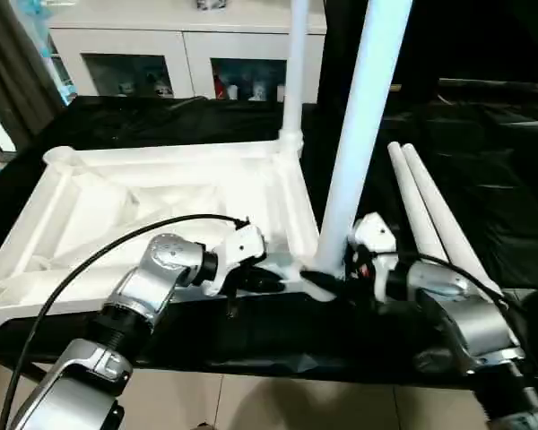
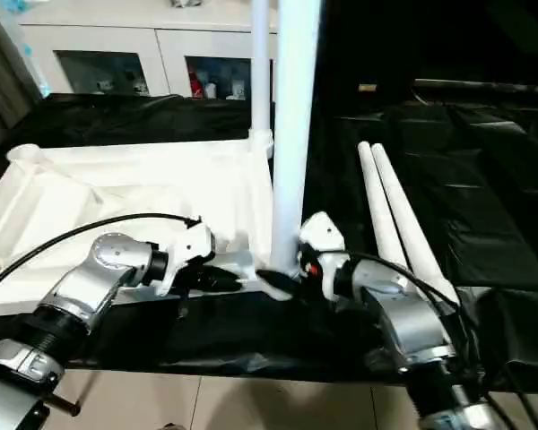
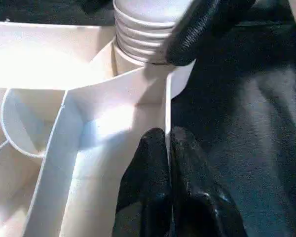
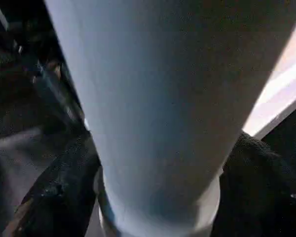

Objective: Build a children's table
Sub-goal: Rotate leg to tighten

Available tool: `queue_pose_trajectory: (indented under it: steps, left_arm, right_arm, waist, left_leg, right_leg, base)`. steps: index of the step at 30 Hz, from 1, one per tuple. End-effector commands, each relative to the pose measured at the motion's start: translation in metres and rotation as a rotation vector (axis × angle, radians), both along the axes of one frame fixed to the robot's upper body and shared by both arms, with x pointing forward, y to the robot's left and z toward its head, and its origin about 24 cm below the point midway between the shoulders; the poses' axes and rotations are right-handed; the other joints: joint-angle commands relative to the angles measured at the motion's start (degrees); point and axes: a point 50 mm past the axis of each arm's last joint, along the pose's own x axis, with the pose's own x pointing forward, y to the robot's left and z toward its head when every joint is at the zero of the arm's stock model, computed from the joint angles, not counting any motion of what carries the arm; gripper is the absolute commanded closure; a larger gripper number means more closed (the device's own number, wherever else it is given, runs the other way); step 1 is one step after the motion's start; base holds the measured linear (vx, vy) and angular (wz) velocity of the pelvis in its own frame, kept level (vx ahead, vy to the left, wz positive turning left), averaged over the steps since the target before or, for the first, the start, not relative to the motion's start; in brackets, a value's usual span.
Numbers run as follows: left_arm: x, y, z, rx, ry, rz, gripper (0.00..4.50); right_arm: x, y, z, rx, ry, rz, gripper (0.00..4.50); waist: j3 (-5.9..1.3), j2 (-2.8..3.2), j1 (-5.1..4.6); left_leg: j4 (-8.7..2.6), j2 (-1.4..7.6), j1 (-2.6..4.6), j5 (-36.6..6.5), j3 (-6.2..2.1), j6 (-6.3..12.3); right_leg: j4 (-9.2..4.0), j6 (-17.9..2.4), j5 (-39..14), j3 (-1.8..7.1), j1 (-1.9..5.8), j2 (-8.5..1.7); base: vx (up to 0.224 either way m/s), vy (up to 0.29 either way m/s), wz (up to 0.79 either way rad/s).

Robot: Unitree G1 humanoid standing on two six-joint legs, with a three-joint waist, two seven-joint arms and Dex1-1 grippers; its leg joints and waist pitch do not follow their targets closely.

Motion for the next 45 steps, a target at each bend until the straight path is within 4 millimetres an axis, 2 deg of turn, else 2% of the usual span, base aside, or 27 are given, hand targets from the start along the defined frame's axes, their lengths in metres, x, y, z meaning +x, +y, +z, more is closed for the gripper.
queue_pose_trajectory:
  steps: [1, 6, 7, 10, 13, 21, 24, 26, 27, 28, 29, 30, 31, 32, 33, 34, 35, 36, 37, 39, 40, 44, 45]
  left_arm:
    - [-0.003, -0.009, 0.004, -0.048, -0.003, -0.047, 4.50]
    - [-0.002, -0.008, 0.006, -0.045, -0.010, -0.034, 4.50]
    - [-0.002, -0.007, 0.006, -0.045, -0.011, -0.033, 4.50]
    - [-0.003, -0.007, 0.007, -0.049, 0.000, -0.038, 4.50]
    - [-0.005, -0.006, 0.005, -0.050, 0.009, -0.040, 4.50]
    - [-0.005, -0.006, 0.003, -0.049, 0.016, -0.024, 4.50]
    - [0.004, -0.010, 0.002, -0.083, 0.025, 0.103, 4.50]
    - [0.011, -0.015, 0.000, -0.099, 0.024, 0.191, 4.50]
    - [0.012, -0.016, -0.001, -0.097, 0.021, 0.207, 4.50]
    - [0.014, -0.017, -0.002, -0.091, 0.015, 0.237, 4.50]
    - [0.017, -0.020, -0.004, -0.076, -0.001, 0.274, 4.50]
    - [0.023, -0.023, -0.006, -0.049, -0.026, 0.343, 4.50]
    - [0.023, -0.023, -0.006, -0.049, -0.026, 0.343, 4.50]
    - [0.027, -0.026, -0.007, -0.026, -0.049, 0.398, 4.50]
    - [0.032, -0.032, -0.008, -0.004, -0.077, 0.457, 4.50]
    - [0.035, -0.038, -0.007, 0.008, -0.096, 0.487, 4.50]
    - [0.036, -0.042, -0.007, 0.015, -0.107, 0.496, 4.50]
    - [0.037, -0.046, -0.006, 0.025, -0.127, 0.503, 4.50]
    - [0.036, -0.051, -0.006, 0.041, -0.153, 0.470, 4.50]
    - [0.036, -0.053, -0.006, 0.042, -0.156, 0.459, 4.50]
    - [0.036, -0.055, -0.005, 0.041, -0.165, 0.442, 4.50]
    - [0.033, -0.054, -0.005, 0.017, -0.154, 0.395, 4.50]
    - [0.032, -0.053, -0.005, 0.015, -0.154, 0.388, 4.50]
  right_arm:
    - [-0.001, 0.001, 0.004, -0.013, -0.005, 0.027, 0.81]
    - [0.000, 0.000, 0.005, -0.012, 0.000, 0.035, 0.81]
    - [0.000, 0.000, 0.005, -0.006, 0.001, 0.034, 1.06]
    - [-0.001, 0.000, 0.006, 0.001, 0.005, 0.039, 1.14]
    - [-0.003, 0.001, 0.005, 0.006, 0.010, 0.045, 1.56]
    - [-0.007, 0.003, -0.004, 0.038, 0.050, 0.011, 1.73]
    - [-0.002, 0.002, -0.014, 0.077, 0.081, -0.143, 1.73]
    - [0.005, 0.000, -0.021, 0.083, 0.077, -0.297, 1.73]
    - [0.006, 0.000, -0.022, 0.085, 0.078, -0.319, 1.73]
    - [0.008, 0.000, -0.024, 0.091, 0.082, -0.356, 1.74]
    - [0.012, 0.000, -0.026, 0.093, 0.073, -0.440, 1.74]
    - [0.017, 0.000, -0.029, 0.102, 0.072, -0.546, 1.74]
    - [0.017, 0.000, -0.029, 0.102, 0.072, -0.546, 1.74]
    - [0.020, 0.001, -0.032, 0.106, 0.073, -0.636, 1.74]
    - [0.025, 0.005, -0.035, 0.106, 0.069, -0.734, 1.74]
    - [0.029, 0.010, -0.037, 0.099, 0.064, -0.794, 1.74]
    - [0.031, 0.015, -0.038, 0.089, 0.057, -0.816, 1.74]
    - [0.034, 0.023, -0.039, 0.081, 0.049, -0.823, 1.74]
    - [0.037, 0.032, -0.038, 0.088, 0.036, -0.815, 1.74]
    - [0.038, 0.037, -0.037, 0.095, 0.028, -0.783, 1.74]
    - [0.039, 0.047, -0.033, 0.105, 0.015, -0.721, 1.74]
    - [0.040, 0.051, -0.025, 0.155, -0.018, -0.657, 1.74]
    - [0.041, 0.051, -0.024, 0.170, -0.022, -0.648, 1.18]
  waist:
    - [-3.29, -0.66, 0.01]
    - [-3.49, -0.76, 0.08]
    - [-3.53, -0.77, 0.08]
    - [-3.58, -0.75, 0.10]
    - [-3.59, -0.68, 0.09]
    - [-3.56, -0.74, 0.07]
    - [-3.42, -0.83, -0.17]
    - [-3.31, -0.79, -0.37]
    - [-3.17, -0.83, -0.55]
    - [-3.15, -1.01, -0.79]
    - [-3.18, -0.85, -0.76]
    - [-3.16, -0.76, -0.89]
    - [-3.21, -0.90, -0.79]
    - [-3.27, -0.98, -0.85]
    - [-3.29, -0.68, -0.80]
    - [-3.26, -0.61, -1.09]
    - [-3.36, -0.59, -1.00]
    - [-3.37, -0.41, -1.06]
    - [-3.25, -0.54, -1.18]
    - [-3.40, -0.56, -1.21]
    - [-3.38, -0.50, -1.14]
    - [-3.44, -0.38, -1.16]
    - [-3.44, -0.46, -1.18]
  left_leg:
    - [-4.04, 2.88, 0.27, -10.09, -0.68, 3.93]
    - [-3.93, 2.88, 0.17, -8.45, -0.75, 4.12]
    - [-3.86, 2.87, 0.13, -7.91, -0.73, 4.37]
    - [-3.79, 2.87, 0.17, -7.30, -0.71, 4.82]
    - [-3.77, 2.87, 0.14, -7.03, -0.72, 4.95]
    - [-3.77, 2.80, 0.18, -7.62, -0.68, 4.69]
    - [-3.92, 2.78, 0.22, -8.41, -0.72, 3.96]
    - [-4.01, 2.66, 0.31, -9.60, -0.70, 3.25]
    - [-4.08, 2.55, 0.36, -10.51, -0.72, 2.51]
    - [-4.15, 2.39, 0.19, -10.98, -0.85, 2.00]
    - [-4.14, 2.38, 0.16, -10.97, -0.94, 1.87]
    - [-4.10, 2.45, 0.41, -11.22, -0.82, 1.83]
    - [-4.07, 2.29, 0.50, -11.29, -0.84, 1.58]
    - [-4.12, 2.25, 0.21, -10.61, -0.87, 1.69]
    - [-4.13, 2.26, 0.22, -10.27, -0.89, 1.67]
    - [-4.15, 2.19, 0.64, -11.76, -0.87, 0.77]
    - [-4.18, 2.18, 0.54, -11.38, -0.91, 0.69]
    - [-4.20, 2.23, 0.54, -11.07, -0.89, 0.83]
    - [-4.40, 2.26, 0.30, -11.93, -0.98, 1.01]
    - [-4.23, 2.18, 0.28, -11.94, -0.93, 1.35]
    - [-4.19, 2.18, 0.17, -11.50, -0.91, 2.11]
    - [-4.18, 2.29, 0.10, -10.81, -0.89, 2.80]
    - [-4.18, 2.25, 0.05, -10.82, -0.88, 2.96]
  right_leg:
    - [-4.55, -12.28, -12.43, 3.37, 3.34, -3.83]
    - [-4.24, -12.24, -10.37, 3.34, 3.40, -3.76]
    - [-4.15, -12.52, -9.30, 3.33, 3.42, -3.75]
    - [-3.98, -13.08, -7.97, 3.30, 3.42, -3.70]
    - [-3.93, -13.25, -7.57, 3.28, 3.46, -3.68]
    - [-4.07, -12.92, -8.80, 3.29, 3.47, -3.71]
    - [-4.31, -12.56, -10.54, 3.23, 3.36, -3.66]
    - [-4.65, -11.91, -13.60, 3.20, 3.25, -3.71]
    - [-4.98, -11.26, -15.98, 3.15, 3.14, -3.70]
    - [-5.22, -10.25, -18.32, 3.02, 3.38, -3.76]
    - [-5.27, -9.71, -19.17, 3.01, 3.47, -3.84]
    - [-5.47, -9.22, -19.80, 3.23, 2.88, -3.76]
    - [-5.63, -8.91, -20.58, 3.14, 3.04, -3.80]
    - [-5.55, -8.75, -20.21, 3.15, 3.26, -3.78]
    - [-5.49, -8.63, -19.82, 3.12, 3.17, -3.70]
    - [-5.81, -8.51, -20.82, 3.04, 2.86, -3.62]
    - [-5.72, -8.55, -20.37, 3.08, 3.00, -3.73]
    - [-5.66, -8.84, -18.63, 3.13, 2.85, -3.60]
    - [-5.68, -8.85, -18.72, 3.01, 3.02, -3.59]
    - [-5.64, -8.78, -18.46, 3.07, 3.08, -3.72]
    - [-5.56, -8.97, -17.46, 3.11, 3.16, -3.71]
    - [-5.32, -9.66, -15.73, 3.13, 3.28, -3.71]
    - [-5.34, -9.73, -15.61, 3.09, 3.33, -3.68]
  base:
    - [0.000, 0.000, 0.00]
    - [0.000, 0.000, 0.00]
    - [0.000, 0.000, 0.00]
    - [0.000, 0.000, 0.00]
    - [0.000, 0.000, 0.00]
    - [0.000, 0.000, 0.00]
    - [0.000, 0.000, 0.00]
    - [0.000, 0.000, 0.00]
    - [0.000, 0.000, 0.00]
    - [0.000, 0.000, 0.00]
    - [0.000, 0.000, 0.00]
    - [0.000, 0.000, 0.00]
    - [0.000, 0.000, 0.00]
    - [0.000, 0.000, 0.00]
    - [0.000, 0.000, 0.00]
    - [0.000, 0.000, 0.00]
    - [0.000, 0.000, 0.00]
    - [0.000, 0.000, 0.00]
    - [0.000, 0.000, 0.00]
    - [0.000, 0.000, 0.00]
    - [0.000, 0.000, 0.00]
    - [0.000, 0.000, 0.00]
    - [0.000, 0.000, 0.00]
